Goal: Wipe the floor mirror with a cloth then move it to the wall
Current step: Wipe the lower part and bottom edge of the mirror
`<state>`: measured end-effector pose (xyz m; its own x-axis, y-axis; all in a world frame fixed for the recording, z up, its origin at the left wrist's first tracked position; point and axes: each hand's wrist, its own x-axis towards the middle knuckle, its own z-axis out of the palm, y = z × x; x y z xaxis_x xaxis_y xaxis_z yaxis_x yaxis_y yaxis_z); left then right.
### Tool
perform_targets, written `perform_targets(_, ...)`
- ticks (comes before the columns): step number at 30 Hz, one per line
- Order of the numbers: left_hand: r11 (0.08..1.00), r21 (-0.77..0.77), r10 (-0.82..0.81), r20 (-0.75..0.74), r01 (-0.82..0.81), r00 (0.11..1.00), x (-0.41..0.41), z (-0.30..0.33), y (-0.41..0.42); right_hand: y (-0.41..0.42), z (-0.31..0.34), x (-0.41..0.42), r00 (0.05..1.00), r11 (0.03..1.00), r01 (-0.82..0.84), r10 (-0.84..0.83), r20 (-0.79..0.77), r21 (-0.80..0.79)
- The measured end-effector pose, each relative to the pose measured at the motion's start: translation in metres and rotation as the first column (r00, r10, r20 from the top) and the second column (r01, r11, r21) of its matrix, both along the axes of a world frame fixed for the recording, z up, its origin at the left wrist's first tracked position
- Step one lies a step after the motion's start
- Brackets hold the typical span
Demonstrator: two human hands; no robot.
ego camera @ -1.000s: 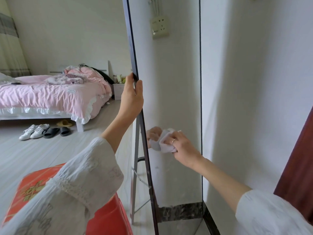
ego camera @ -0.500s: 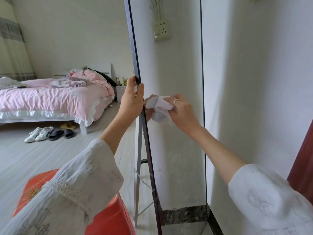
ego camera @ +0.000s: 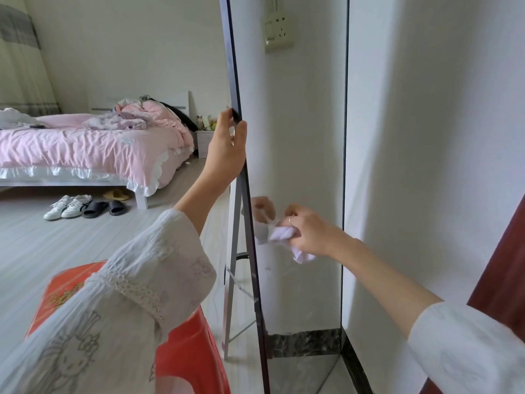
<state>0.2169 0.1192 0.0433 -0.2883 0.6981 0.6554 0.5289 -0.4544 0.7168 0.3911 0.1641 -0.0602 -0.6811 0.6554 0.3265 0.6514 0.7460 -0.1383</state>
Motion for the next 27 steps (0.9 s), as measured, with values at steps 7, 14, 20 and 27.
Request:
perform_targets(7,0.999,-0.010,-0.036,0.004,0.036,0.999,0.000,0.006,-0.007,-0.004,0.076,-0.034,0.895,0.941,0.094,0.063,-0.441,0.326)
perform_targets(14,0.998,-0.013,-0.060,0.039,0.060,0.997,-0.004,0.007,-0.003,-0.010,0.039,-0.054,0.882,0.873,-0.020,0.245,-0.402,0.488)
perform_targets(20,0.996,-0.020,-0.086,0.066,0.088,0.994,-0.004,0.004,-0.001,-0.024,-0.019,-0.033,0.928,0.920,-0.204,0.291,-0.234,0.333)
perform_targets(27,0.999,-0.040,-0.011,0.001,0.011,1.000,-0.002,-0.033,-0.007,-0.013,-0.015,-0.010,0.991,0.989,-0.087,0.097,-0.089,0.116)
